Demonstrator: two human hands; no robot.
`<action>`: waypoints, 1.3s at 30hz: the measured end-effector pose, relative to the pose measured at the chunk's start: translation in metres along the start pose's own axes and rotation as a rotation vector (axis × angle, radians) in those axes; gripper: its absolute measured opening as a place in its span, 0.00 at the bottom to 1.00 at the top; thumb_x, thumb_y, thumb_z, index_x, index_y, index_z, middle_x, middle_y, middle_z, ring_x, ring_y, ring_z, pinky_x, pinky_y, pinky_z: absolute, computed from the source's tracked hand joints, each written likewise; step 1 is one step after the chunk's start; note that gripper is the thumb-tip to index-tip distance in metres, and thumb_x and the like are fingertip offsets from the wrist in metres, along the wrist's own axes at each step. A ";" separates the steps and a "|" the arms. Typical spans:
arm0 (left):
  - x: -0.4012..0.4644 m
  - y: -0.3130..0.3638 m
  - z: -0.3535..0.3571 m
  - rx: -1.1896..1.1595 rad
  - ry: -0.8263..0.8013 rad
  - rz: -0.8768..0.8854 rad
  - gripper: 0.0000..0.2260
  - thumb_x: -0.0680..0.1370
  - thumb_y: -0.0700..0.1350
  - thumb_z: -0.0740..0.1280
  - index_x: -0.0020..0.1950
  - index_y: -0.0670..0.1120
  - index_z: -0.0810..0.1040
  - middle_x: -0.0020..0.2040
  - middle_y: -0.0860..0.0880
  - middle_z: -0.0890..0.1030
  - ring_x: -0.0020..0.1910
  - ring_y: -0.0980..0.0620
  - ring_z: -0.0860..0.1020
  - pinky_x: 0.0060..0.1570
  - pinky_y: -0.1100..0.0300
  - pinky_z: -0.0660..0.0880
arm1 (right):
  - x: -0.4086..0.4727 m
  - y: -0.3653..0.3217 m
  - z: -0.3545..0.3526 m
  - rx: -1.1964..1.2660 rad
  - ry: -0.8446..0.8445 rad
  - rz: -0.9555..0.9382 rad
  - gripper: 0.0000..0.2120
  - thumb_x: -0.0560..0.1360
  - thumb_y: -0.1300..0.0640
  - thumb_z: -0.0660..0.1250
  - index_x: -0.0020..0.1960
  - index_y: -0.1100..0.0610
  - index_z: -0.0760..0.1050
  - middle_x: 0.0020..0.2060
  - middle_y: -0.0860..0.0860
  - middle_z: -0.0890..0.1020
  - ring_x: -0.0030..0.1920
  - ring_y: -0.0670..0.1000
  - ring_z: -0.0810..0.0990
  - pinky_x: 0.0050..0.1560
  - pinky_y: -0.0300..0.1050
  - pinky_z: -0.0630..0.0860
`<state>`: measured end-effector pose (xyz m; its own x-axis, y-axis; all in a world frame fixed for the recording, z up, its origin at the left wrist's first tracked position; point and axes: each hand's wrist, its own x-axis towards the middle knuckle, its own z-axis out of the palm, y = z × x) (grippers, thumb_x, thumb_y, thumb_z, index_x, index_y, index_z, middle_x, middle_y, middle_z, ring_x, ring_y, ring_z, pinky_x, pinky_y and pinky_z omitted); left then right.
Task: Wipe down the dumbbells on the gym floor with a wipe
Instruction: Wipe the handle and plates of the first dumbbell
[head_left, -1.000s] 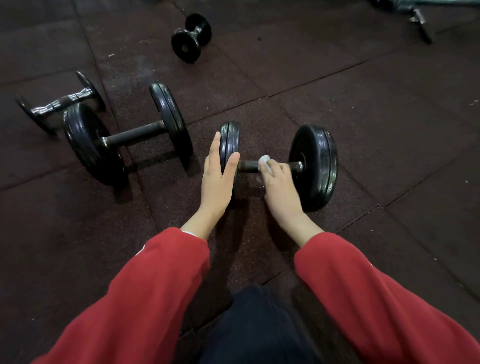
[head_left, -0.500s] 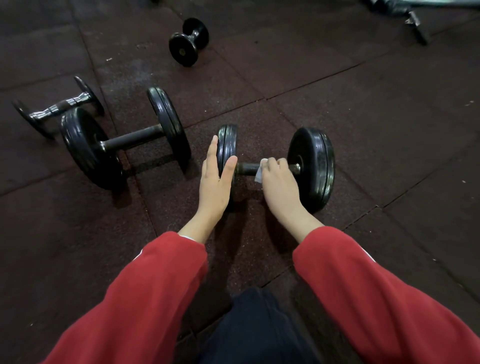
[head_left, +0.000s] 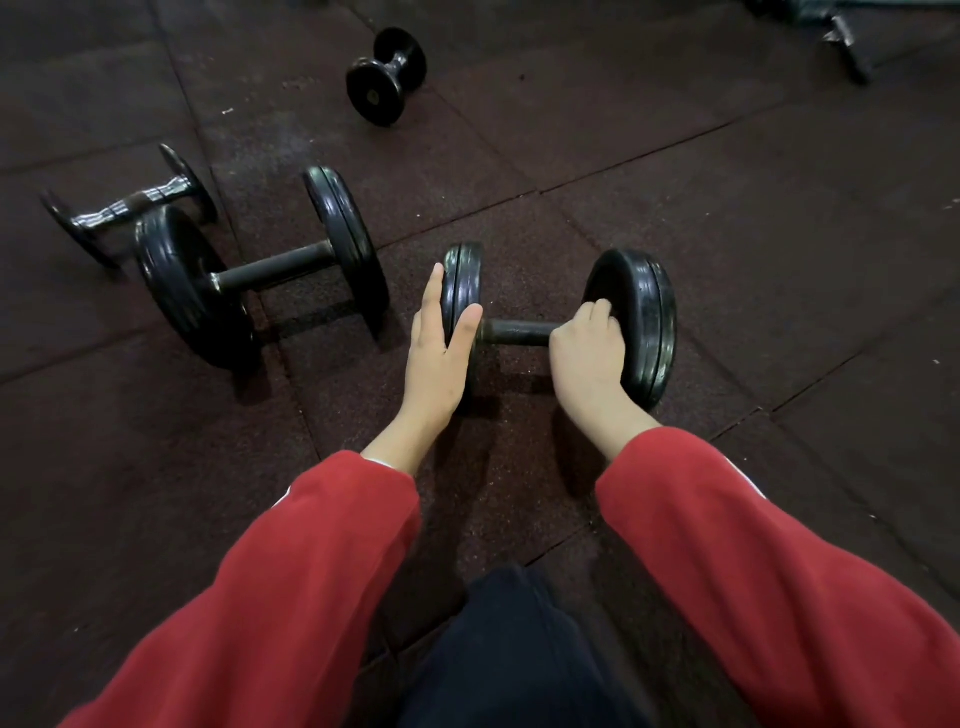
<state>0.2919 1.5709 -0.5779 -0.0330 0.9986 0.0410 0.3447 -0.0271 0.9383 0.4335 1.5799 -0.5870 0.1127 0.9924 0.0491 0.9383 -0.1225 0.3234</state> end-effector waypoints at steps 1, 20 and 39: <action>0.000 0.000 0.000 0.000 -0.002 -0.003 0.25 0.81 0.50 0.57 0.76 0.54 0.52 0.73 0.51 0.61 0.64 0.64 0.58 0.57 0.75 0.53 | -0.002 -0.002 -0.001 -0.040 -0.027 0.002 0.17 0.77 0.64 0.53 0.58 0.64 0.77 0.55 0.59 0.78 0.58 0.58 0.73 0.54 0.45 0.72; -0.007 0.033 -0.033 0.282 -0.211 -0.201 0.23 0.82 0.49 0.53 0.76 0.51 0.52 0.76 0.48 0.57 0.76 0.51 0.55 0.71 0.60 0.54 | -0.014 -0.001 -0.041 0.119 -0.257 0.014 0.14 0.61 0.58 0.57 0.26 0.61 0.80 0.24 0.52 0.79 0.30 0.52 0.79 0.27 0.38 0.71; -0.027 0.353 -0.281 0.707 -0.125 -0.401 0.21 0.83 0.48 0.48 0.75 0.43 0.58 0.75 0.48 0.60 0.76 0.52 0.54 0.74 0.61 0.47 | -0.030 0.012 -0.442 0.488 -0.475 -0.286 0.13 0.80 0.65 0.53 0.62 0.59 0.67 0.61 0.56 0.72 0.64 0.56 0.67 0.59 0.47 0.70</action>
<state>0.1513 1.5219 -0.1513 -0.1893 0.9250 -0.3294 0.8396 0.3264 0.4342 0.2970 1.5441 -0.1664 -0.1322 0.8958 -0.4244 0.9785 0.0497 -0.1999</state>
